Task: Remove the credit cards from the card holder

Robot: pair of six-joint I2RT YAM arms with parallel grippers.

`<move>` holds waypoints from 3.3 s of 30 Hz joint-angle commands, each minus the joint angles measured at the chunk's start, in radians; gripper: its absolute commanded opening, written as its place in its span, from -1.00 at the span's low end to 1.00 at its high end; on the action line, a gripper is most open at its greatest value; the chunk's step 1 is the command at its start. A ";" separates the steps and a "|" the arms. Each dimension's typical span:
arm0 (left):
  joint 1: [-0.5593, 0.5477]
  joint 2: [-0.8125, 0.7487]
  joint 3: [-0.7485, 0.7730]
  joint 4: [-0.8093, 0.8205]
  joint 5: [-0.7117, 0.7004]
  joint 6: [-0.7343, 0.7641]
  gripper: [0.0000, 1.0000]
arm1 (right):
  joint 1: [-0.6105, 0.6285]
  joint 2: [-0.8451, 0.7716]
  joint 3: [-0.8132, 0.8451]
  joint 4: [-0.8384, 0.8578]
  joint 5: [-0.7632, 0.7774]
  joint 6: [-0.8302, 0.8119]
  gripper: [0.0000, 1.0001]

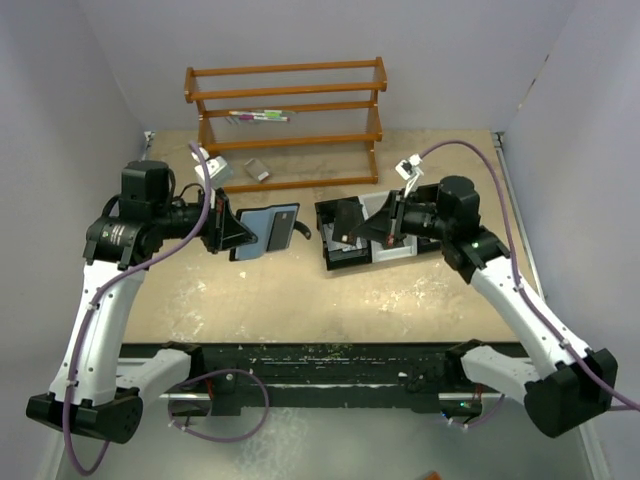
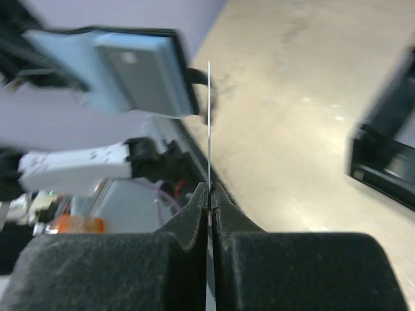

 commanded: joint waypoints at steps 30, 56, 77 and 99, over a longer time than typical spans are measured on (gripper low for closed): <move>0.003 -0.056 0.027 -0.090 -0.051 0.143 -1.00 | -0.160 0.714 0.461 -0.570 0.705 -0.469 -1.00; 0.003 -0.043 0.026 -0.070 -0.036 0.119 -1.00 | -0.104 0.781 0.446 -0.559 0.856 -0.464 -0.58; 0.002 -0.022 0.072 -0.090 0.101 0.102 -1.00 | 0.042 0.305 0.570 -0.544 0.737 -0.397 0.44; 0.003 0.017 0.122 -0.346 0.223 0.351 -1.00 | 0.470 0.366 0.754 -0.440 0.279 -0.546 0.99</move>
